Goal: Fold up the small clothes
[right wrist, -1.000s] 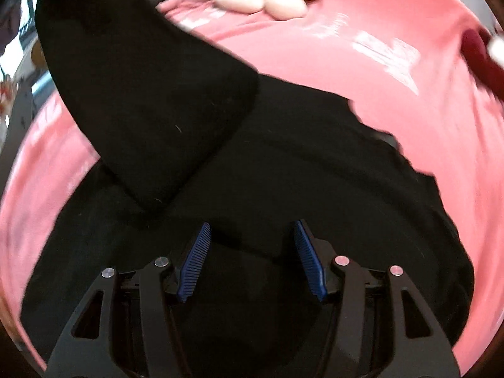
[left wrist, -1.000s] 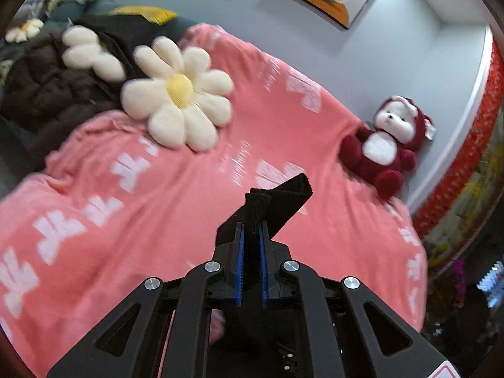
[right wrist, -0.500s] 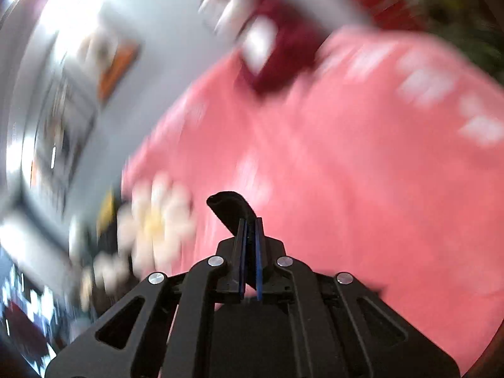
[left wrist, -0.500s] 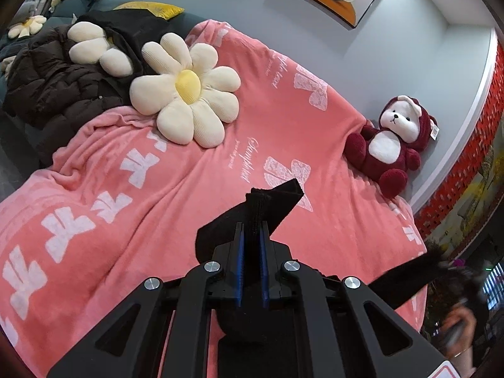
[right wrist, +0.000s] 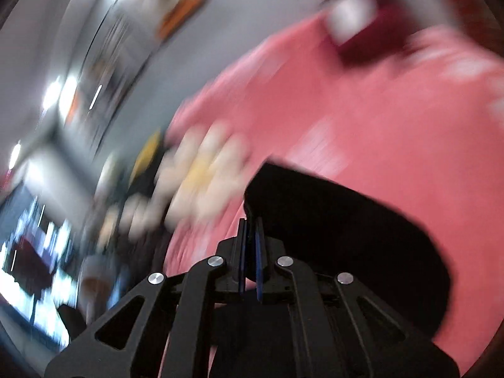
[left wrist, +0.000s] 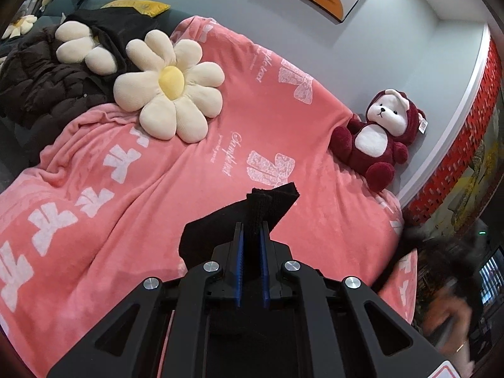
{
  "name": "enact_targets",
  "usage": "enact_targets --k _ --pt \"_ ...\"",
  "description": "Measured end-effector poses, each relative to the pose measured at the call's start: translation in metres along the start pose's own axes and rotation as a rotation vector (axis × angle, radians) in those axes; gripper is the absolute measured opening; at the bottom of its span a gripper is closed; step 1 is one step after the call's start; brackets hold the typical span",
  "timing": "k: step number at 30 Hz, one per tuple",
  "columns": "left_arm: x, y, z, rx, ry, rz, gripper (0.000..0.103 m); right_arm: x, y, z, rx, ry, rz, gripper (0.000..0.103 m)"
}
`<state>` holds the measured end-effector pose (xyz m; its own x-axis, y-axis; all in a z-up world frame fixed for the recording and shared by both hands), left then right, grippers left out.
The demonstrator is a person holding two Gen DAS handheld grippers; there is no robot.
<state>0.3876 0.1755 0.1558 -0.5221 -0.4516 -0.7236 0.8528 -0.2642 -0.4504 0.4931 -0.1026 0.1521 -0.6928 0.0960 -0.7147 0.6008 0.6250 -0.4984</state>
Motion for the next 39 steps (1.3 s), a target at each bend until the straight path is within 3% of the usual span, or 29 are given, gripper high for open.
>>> enact_targets --k 1,4,6,8,10,11,12,15,17,20,21,22,23,24,25,27,28,29,30,32,34,36,39 --pt "-0.002 -0.001 0.001 0.000 0.002 0.002 0.007 0.027 0.037 -0.022 -0.039 -0.063 -0.123 0.007" --pt "-0.003 0.000 0.002 -0.003 0.010 -0.001 0.007 0.127 0.120 -0.059 0.004 -0.225 -0.420 0.008" --pt "-0.001 0.001 0.001 -0.002 0.014 -0.008 0.007 0.165 0.124 -0.064 0.027 -0.281 -0.467 0.008" --pt "0.003 0.003 0.000 0.006 0.021 -0.017 0.007 0.181 0.109 -0.058 0.037 -0.271 -0.454 0.014" --pt "0.007 0.006 -0.001 0.014 0.024 -0.027 0.007 0.177 0.071 -0.025 0.128 -0.228 -0.369 0.036" --pt "0.009 0.007 -0.002 0.020 0.019 -0.030 0.007 0.169 0.048 0.000 0.198 -0.186 -0.308 0.052" --pt "0.011 0.008 -0.002 0.027 0.014 -0.033 0.007 0.164 0.030 0.020 0.258 -0.154 -0.269 0.055" --pt "0.018 0.012 -0.001 0.041 0.006 -0.039 0.007 0.140 -0.019 0.116 0.428 0.069 -0.203 0.055" --pt "0.021 0.014 0.002 0.040 0.008 -0.041 0.007 0.132 -0.027 0.164 0.460 0.199 -0.198 0.055" --pt "0.029 0.020 0.008 0.032 0.007 -0.056 0.007 0.126 -0.008 0.212 0.493 0.291 -0.271 0.055" --pt "0.031 0.022 0.009 0.031 0.006 -0.064 0.007 0.127 0.002 0.214 0.468 0.305 -0.284 0.052" --pt "0.035 0.024 0.011 0.031 0.007 -0.074 0.007 0.126 0.013 0.213 0.447 0.289 -0.302 0.041" --pt "0.039 0.025 0.012 0.029 0.011 -0.083 0.007 0.122 0.018 0.215 0.471 0.254 -0.319 0.014" --pt "0.043 0.028 0.013 0.025 0.017 -0.095 0.009 0.111 0.022 0.216 0.506 0.198 -0.316 0.007" --pt "0.049 0.032 0.014 0.025 0.021 -0.117 0.009 0.094 0.015 0.226 0.537 0.161 -0.286 0.005" --pt "0.068 0.043 0.015 0.026 0.025 -0.190 0.010 0.070 -0.005 0.260 0.716 0.131 -0.239 0.004" --pt "0.079 0.050 0.013 0.032 0.014 -0.231 0.019 0.067 -0.015 0.277 0.820 0.130 -0.238 0.004" --pt "0.089 0.056 0.012 0.037 0.000 -0.269 0.025 0.067 -0.022 0.284 0.820 0.158 -0.235 0.004" --pt "0.102 0.063 0.011 0.045 -0.018 -0.316 0.031 0.067 -0.035 0.287 0.749 0.241 -0.197 0.004" --pt "0.132 0.080 0.008 0.065 -0.060 -0.417 0.032 0.072 -0.056 0.268 0.601 0.276 -0.116 0.010" --pt "0.154 0.091 0.004 0.057 -0.094 -0.474 0.039 0.096 -0.069 0.222 0.517 0.153 -0.141 0.024" --pt "0.172 0.101 0.000 0.045 -0.128 -0.501 0.041 0.126 -0.072 0.188 0.508 0.016 -0.179 0.060" --pt "0.188 0.114 -0.002 0.024 -0.155 -0.509 0.041 0.170 -0.048 0.161 0.563 -0.172 -0.289 0.058"
Point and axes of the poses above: each gripper's, at about its wrist camera, not at the fingertips, and y roughly the way its jaws point, z to its right, x to its underside, the point moved 5 cm from there along y, roughly the way its jaws point, and after that the axes turned 1 degree about -y, right-handed, at the moved point
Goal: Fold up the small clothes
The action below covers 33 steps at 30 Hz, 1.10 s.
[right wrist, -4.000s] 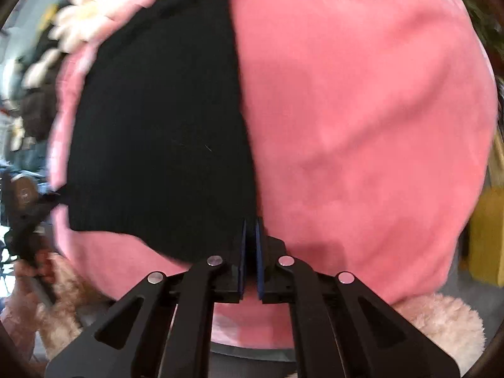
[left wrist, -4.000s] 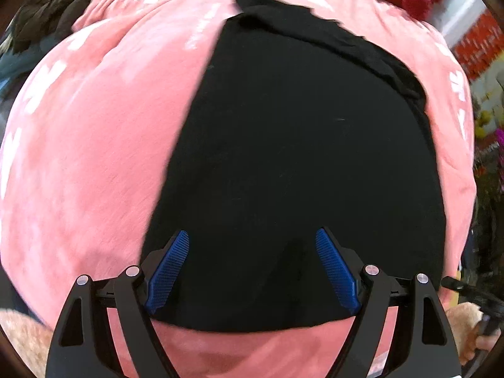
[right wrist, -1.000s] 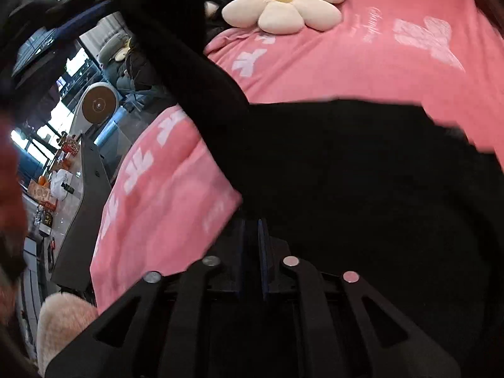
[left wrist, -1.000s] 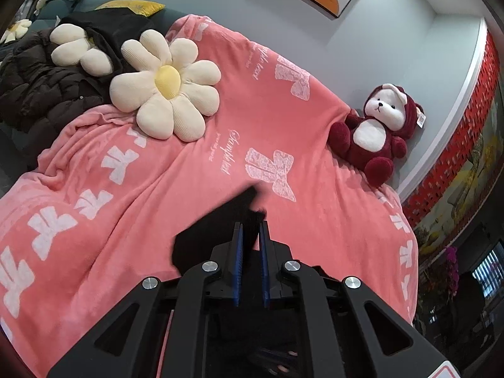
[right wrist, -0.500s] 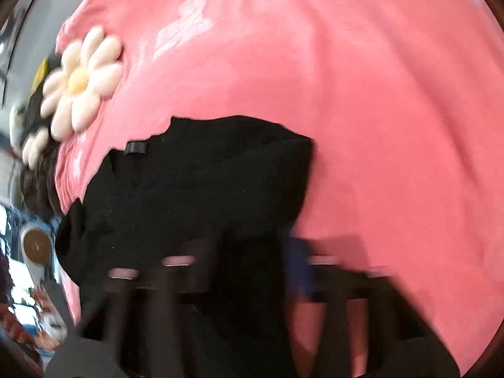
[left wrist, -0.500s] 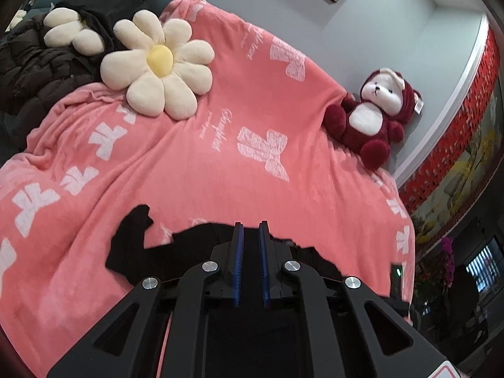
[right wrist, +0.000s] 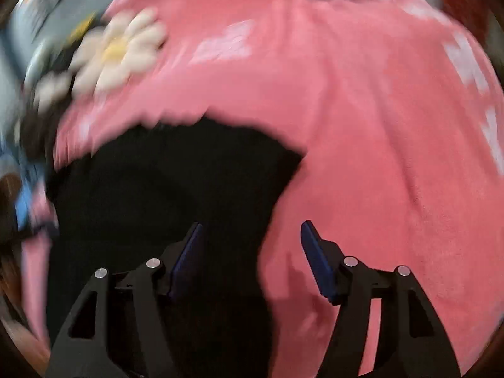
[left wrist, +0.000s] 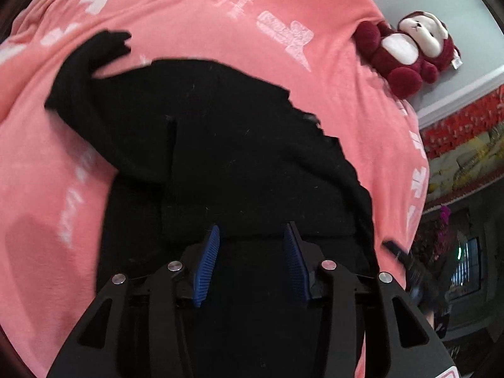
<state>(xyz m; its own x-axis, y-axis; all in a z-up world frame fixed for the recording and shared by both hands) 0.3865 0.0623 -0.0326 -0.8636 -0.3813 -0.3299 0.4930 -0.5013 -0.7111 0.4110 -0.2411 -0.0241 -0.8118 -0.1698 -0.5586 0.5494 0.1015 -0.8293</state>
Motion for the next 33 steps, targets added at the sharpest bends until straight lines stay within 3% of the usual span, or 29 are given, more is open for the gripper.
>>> enact_targets --k 1,2,3,4,5,7,9,11,14,17,18,19,21,23,24,25,26,27,29,31,32,33 --pt "0.001 0.005 0.001 -0.011 0.008 0.009 0.040 0.009 0.015 -0.008 0.006 -0.017 -0.052 0.047" --pt "0.000 0.008 0.004 -0.015 0.026 0.020 0.038 0.011 0.022 -0.003 0.005 0.020 -0.068 0.015" --pt "-0.002 0.010 0.007 -0.025 0.050 0.026 0.030 0.008 0.020 0.006 -0.005 0.081 -0.046 0.011" --pt "-0.006 0.012 0.013 -0.060 0.103 0.037 0.008 0.006 0.014 0.024 0.018 0.162 -0.017 0.006" --pt "-0.009 0.014 0.017 -0.085 0.145 0.039 0.001 0.006 0.006 0.044 0.000 0.255 0.014 0.006" --pt "-0.018 0.018 0.021 -0.140 0.211 0.048 0.001 0.020 0.007 0.073 -0.011 0.366 -0.009 0.008" --pt "-0.026 0.022 0.010 -0.214 0.216 0.039 0.001 0.040 0.009 0.080 0.096 0.353 -0.068 0.011" --pt "-0.032 0.021 0.000 -0.204 0.172 0.023 0.001 0.049 -0.001 0.081 0.085 0.378 -0.057 0.011" --pt "-0.035 0.015 -0.001 -0.180 0.163 0.012 0.001 0.036 -0.040 0.071 0.057 0.347 0.057 0.013" --pt "-0.041 0.006 0.008 -0.144 0.174 0.043 0.019 -0.002 -0.047 0.041 -0.024 0.269 0.101 0.013" --pt "-0.042 0.004 0.010 -0.152 0.177 0.051 0.032 -0.019 -0.039 0.031 -0.054 0.255 0.091 0.014" --pt "-0.046 0.006 0.014 -0.173 0.184 0.060 0.036 -0.028 -0.026 0.032 -0.061 0.252 0.075 0.017" --pt "-0.050 0.018 0.022 -0.179 0.209 0.029 0.036 -0.042 0.007 0.031 -0.069 0.259 0.014 0.019" --pt "-0.056 0.036 0.026 -0.236 0.251 0.021 0.036 -0.057 0.052 0.036 -0.067 0.265 -0.072 0.016" --pt "-0.060 0.045 0.027 -0.268 0.267 0.019 0.036 -0.061 0.070 0.047 -0.031 0.268 -0.093 0.014" --pt "-0.065 0.054 0.026 -0.297 0.280 0.019 0.036 -0.072 0.072 0.060 0.001 0.302 -0.058 0.012" --pt "-0.071 0.058 0.024 -0.326 0.280 0.024 0.036 -0.077 0.069 0.073 0.084 0.344 -0.043 0.009" --pt "-0.077 0.059 0.022 -0.339 0.269 0.042 0.035 -0.082 0.057 0.084 0.137 0.400 -0.005 0.015" --pt "-0.092 0.043 0.020 -0.265 0.205 0.094 0.035 -0.085 0.034 0.081 0.052 0.439 0.064 0.015" --pt "-0.099 0.018 0.017 -0.195 0.159 0.147 0.038 -0.076 0.002 0.050 -0.026 0.350 0.110 0.015" --pt "-0.100 -0.001 0.013 -0.164 0.146 0.182 0.042 -0.070 -0.007 0.036 -0.037 0.305 0.115 0.016" --pt "-0.102 -0.010 0.009 -0.156 0.136 0.203 0.059 -0.057 -0.018 0.018 -0.054 0.246 0.117 0.019"
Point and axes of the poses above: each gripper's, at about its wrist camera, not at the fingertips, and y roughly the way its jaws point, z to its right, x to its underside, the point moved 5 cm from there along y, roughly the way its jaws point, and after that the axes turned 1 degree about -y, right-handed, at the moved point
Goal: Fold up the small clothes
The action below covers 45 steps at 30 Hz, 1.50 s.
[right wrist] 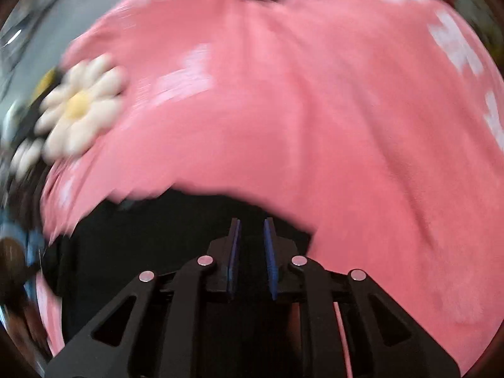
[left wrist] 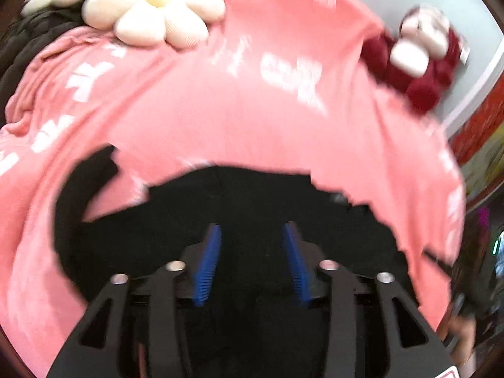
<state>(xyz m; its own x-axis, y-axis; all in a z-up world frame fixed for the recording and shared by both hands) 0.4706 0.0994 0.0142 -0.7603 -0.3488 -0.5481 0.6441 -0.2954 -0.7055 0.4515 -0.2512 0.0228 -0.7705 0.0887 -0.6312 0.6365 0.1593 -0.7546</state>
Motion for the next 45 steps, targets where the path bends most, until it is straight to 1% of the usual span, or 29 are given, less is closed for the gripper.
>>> enact_targets --k 1,3,6,7,10,12,13,14,15,16,17,19,20,21,23,25,26,27,28,29,30,31,32,34,36,39,41,43,45 --pt "-0.003 -0.018 -0.017 -0.010 -0.031 0.042 0.071 0.022 -0.012 -0.017 -0.012 -0.060 -0.008 0.021" --pt "-0.008 -0.043 -0.052 -0.043 -0.088 0.093 0.071 0.054 -0.026 -0.036 -0.025 -0.113 -0.025 0.033" --pt "-0.017 -0.055 -0.098 -0.137 -0.161 0.113 0.071 0.102 -0.046 -0.051 -0.081 -0.098 -0.070 0.037" --pt "-0.021 -0.053 -0.111 -0.172 -0.197 0.101 0.071 0.114 -0.051 -0.055 -0.094 -0.086 -0.090 0.037" --pt "-0.029 -0.033 -0.133 -0.197 -0.250 0.032 0.071 0.138 -0.060 -0.066 -0.108 -0.057 -0.132 0.037" --pt "-0.033 -0.016 -0.132 -0.207 -0.222 -0.019 0.071 0.153 -0.062 -0.071 -0.127 -0.025 -0.166 0.039" --pt "-0.036 -0.007 -0.130 -0.228 -0.190 -0.031 0.071 0.158 -0.062 -0.071 -0.126 -0.020 -0.172 0.040" --pt "-0.038 0.002 -0.125 -0.211 -0.157 -0.039 0.070 0.162 -0.064 -0.072 -0.120 -0.014 -0.177 0.042" --pt "-0.035 0.009 -0.122 -0.197 -0.139 -0.060 0.050 0.163 -0.064 -0.070 -0.117 -0.009 -0.179 0.046" --pt "-0.033 0.021 -0.118 -0.190 -0.123 -0.114 0.003 0.164 -0.065 -0.070 -0.112 -0.003 -0.180 0.046" --pt "-0.033 0.026 -0.116 -0.199 -0.123 -0.142 0.001 0.164 -0.068 -0.067 -0.104 0.006 -0.177 0.046" --pt "-0.044 0.007 -0.096 -0.178 -0.101 -0.041 0.001 0.161 -0.074 -0.060 -0.105 0.023 -0.163 0.046" --pt "-0.052 -0.009 -0.076 -0.149 -0.058 0.020 0.001 0.159 -0.078 -0.055 -0.098 0.033 -0.148 0.047" --pt "-0.061 -0.030 -0.043 -0.083 0.007 0.082 0.001 0.156 -0.081 -0.051 -0.097 0.041 -0.140 0.048" --pt "-0.073 -0.059 0.011 0.029 0.086 0.142 0.001 0.153 -0.080 -0.044 -0.091 0.055 -0.130 0.052" --pt "-0.083 -0.083 0.077 0.175 0.162 0.168 0.001 0.153 -0.079 -0.036 -0.089 0.084 -0.130 0.052" --pt "-0.086 -0.088 0.105 0.223 0.191 0.164 0.001 0.152 -0.078 -0.033 -0.091 0.101 -0.131 0.052" --pt "-0.085 -0.091 0.132 0.266 0.218 0.156 0.002 0.152 -0.078 -0.030 -0.097 0.121 -0.132 0.052" --pt "-0.079 -0.086 0.163 0.307 0.254 0.127 0.004 0.152 -0.078 -0.027 -0.101 0.132 -0.134 0.052" --pt "-0.071 -0.078 0.185 0.326 0.284 0.089 0.007 0.151 -0.078 -0.024 -0.097 0.142 -0.133 0.052" --pt "-0.059 -0.064 0.202 0.323 0.304 0.040 0.038 0.151 -0.077 -0.021 -0.092 0.143 -0.133 0.052" --pt "-0.047 -0.055 0.209 0.298 0.306 0.012 0.079 0.149 -0.076 -0.017 -0.085 0.145 -0.132 0.052" --pt "-0.034 -0.045 0.211 0.264 0.296 -0.002 0.084 0.147 -0.076 -0.013 -0.085 0.150 -0.132 0.052" --pt "-0.008 -0.034 0.202 0.258 0.279 -0.037 0.083 0.140 -0.076 -0.004 -0.092 0.157 -0.121 0.052" --pt "0.009 -0.028 0.179 0.231 0.235 -0.065 0.083 0.128 -0.076 0.004 -0.100 0.157 -0.103 0.052" --pt "0.037 -0.029 0.116 0.176 0.145 -0.092 0.083 0.097 -0.068 0.012 -0.151 0.172 -0.079 0.052" --pt "0.056 -0.033 0.074 0.102 0.118 -0.101 0.082 0.074 -0.056 0.016 -0.199 0.209 -0.075 0.052" --pt "0.071 -0.033 0.042 0.038 0.103 -0.107 0.083 0.042 -0.032 0.020 -0.220 0.250 -0.073 0.052" --pt "0.085 -0.033 0.014 0.002 0.069 -0.128 0.082 0.020 -0.006 0.020 -0.224 0.273 -0.087 0.054"
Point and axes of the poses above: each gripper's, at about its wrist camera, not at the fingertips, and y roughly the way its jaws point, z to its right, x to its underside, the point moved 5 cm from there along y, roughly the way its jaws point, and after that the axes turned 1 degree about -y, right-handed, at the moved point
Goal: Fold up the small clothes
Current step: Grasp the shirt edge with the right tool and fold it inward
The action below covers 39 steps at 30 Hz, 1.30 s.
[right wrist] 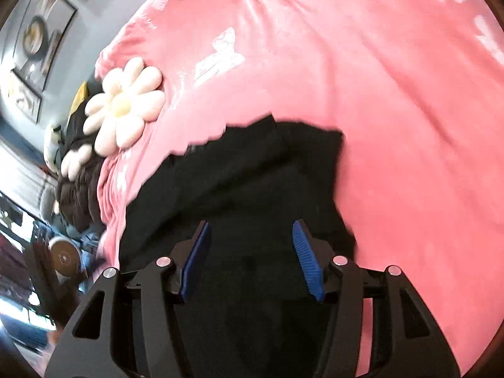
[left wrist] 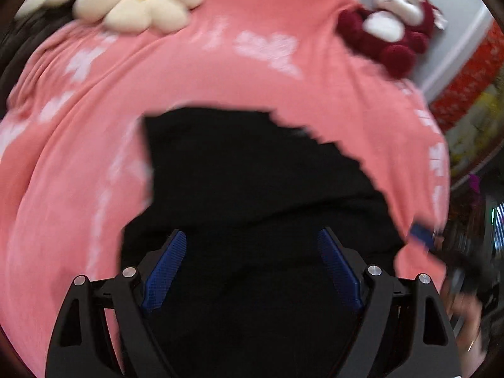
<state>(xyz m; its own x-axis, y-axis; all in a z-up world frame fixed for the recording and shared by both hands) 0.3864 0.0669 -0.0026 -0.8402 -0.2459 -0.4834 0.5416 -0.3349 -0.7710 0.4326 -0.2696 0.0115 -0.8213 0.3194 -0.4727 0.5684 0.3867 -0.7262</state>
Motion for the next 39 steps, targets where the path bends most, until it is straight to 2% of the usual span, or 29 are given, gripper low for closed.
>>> enact_targets --k 2,6,7,8,9,10,12,14,16,17,18,21,23,27,30,32,33,35,37,39 --pt "0.013 0.007 -0.023 -0.042 -0.030 -0.027 0.082 -0.019 0.026 -0.002 0.012 0.025 -0.020 0.054" --pt "0.024 0.014 -0.052 -0.160 -0.029 -0.014 0.081 -0.041 0.077 -0.004 0.121 0.021 -0.055 0.054" --pt "0.025 0.017 -0.061 -0.198 -0.038 -0.013 0.078 -0.041 0.086 -0.005 0.137 0.018 -0.068 0.051" --pt "0.024 0.017 -0.066 -0.207 -0.048 -0.007 0.077 -0.040 0.094 -0.011 0.164 -0.010 -0.083 0.032" --pt "0.021 0.016 -0.071 -0.206 -0.058 0.009 0.077 -0.039 0.095 -0.017 0.174 -0.036 -0.086 0.005" --pt "0.019 0.014 -0.073 -0.209 -0.060 0.014 0.076 -0.040 0.090 -0.029 0.158 -0.069 -0.072 0.002" --pt "0.014 0.012 -0.078 -0.211 -0.063 0.019 0.076 -0.045 0.061 -0.061 0.100 -0.144 0.008 0.002" --pt "0.008 0.012 -0.085 -0.209 -0.077 0.014 0.076 -0.049 0.014 -0.084 0.033 -0.175 0.111 0.001" --pt "0.002 0.008 -0.090 -0.201 -0.090 0.024 0.076 -0.047 -0.018 -0.083 0.029 -0.178 0.172 0.001" --pt "0.001 0.005 -0.092 -0.196 -0.094 0.027 0.076 -0.043 -0.026 -0.077 0.059 -0.186 0.185 0.001" --pt "0.000 0.004 -0.093 -0.189 -0.096 0.027 0.076 -0.037 -0.024 -0.062 0.135 -0.208 0.172 0.001" --pt "0.007 0.000 -0.092 -0.171 -0.106 0.008 0.076 -0.011 0.020 -0.003 0.275 -0.180 0.012 0.002" --pt "0.016 -0.004 -0.087 -0.152 -0.101 -0.008 0.076 0.003 0.031 0.019 0.297 -0.151 -0.043 0.002" --pt "0.029 -0.010 -0.068 -0.131 -0.051 -0.027 0.076 0.008 0.003 0.012 0.224 -0.111 0.040 0.007" --pt "0.032 -0.010 -0.058 -0.126 -0.025 -0.034 0.076 0.007 -0.007 0.001 0.206 -0.139 0.068 0.007" --pt "0.033 -0.008 -0.054 -0.125 -0.024 -0.038 0.076 0.009 0.004 0.001 0.236 -0.172 0.040 0.007" --pt "0.035 -0.008 -0.051 -0.121 -0.025 -0.040 0.076 0.013 0.026 0.010 0.302 -0.205 -0.045 0.007" --pt "0.040 -0.008 -0.046 -0.120 -0.032 -0.046 0.076 0.018 0.039 0.026 0.402 -0.236 -0.106 0.006" --pt "0.049 -0.012 -0.040 -0.112 -0.033 -0.055 0.076 0.021 0.022 0.018 0.401 -0.236 -0.041 0.007" --pt "0.061 -0.018 -0.036 -0.122 -0.008 -0.058 0.078 0.028 0.002 0.003 0.363 -0.249 0.012 0.010"
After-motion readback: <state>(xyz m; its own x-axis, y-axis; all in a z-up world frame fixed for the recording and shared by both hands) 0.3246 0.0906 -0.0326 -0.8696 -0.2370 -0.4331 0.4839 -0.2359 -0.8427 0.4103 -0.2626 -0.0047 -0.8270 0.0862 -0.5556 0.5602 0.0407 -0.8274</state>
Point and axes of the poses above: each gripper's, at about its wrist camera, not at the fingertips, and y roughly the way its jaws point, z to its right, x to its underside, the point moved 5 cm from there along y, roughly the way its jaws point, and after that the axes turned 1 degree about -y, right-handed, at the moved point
